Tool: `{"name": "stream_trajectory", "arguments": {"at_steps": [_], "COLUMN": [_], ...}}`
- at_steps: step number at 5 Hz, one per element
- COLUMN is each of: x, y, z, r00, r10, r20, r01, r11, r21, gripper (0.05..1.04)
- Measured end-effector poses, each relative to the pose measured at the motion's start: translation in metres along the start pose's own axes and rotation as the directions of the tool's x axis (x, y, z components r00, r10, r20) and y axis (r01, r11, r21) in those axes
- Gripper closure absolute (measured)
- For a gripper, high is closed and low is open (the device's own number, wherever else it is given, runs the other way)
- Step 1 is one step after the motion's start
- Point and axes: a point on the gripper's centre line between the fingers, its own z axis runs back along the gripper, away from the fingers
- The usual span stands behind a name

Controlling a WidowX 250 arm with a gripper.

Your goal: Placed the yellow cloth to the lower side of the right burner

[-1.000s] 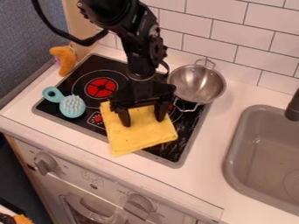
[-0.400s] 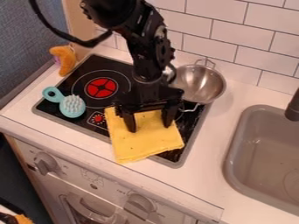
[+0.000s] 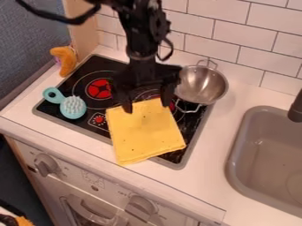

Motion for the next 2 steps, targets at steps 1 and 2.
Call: {"name": "stream_trajectory", "arguments": {"at_steps": [1, 2], "x": [0.004, 0.007], "y": [-0.001, -0.004], "z": [0.023, 0.039], "r00": [0.999, 0.998], "r10": [-0.005, 0.004], "r20": [0.043, 0.07], "r01": [0.006, -0.001], "r11": [1.0, 0.999], "r21": [-0.015, -0.045], "gripper": [0.084, 0.084]}}
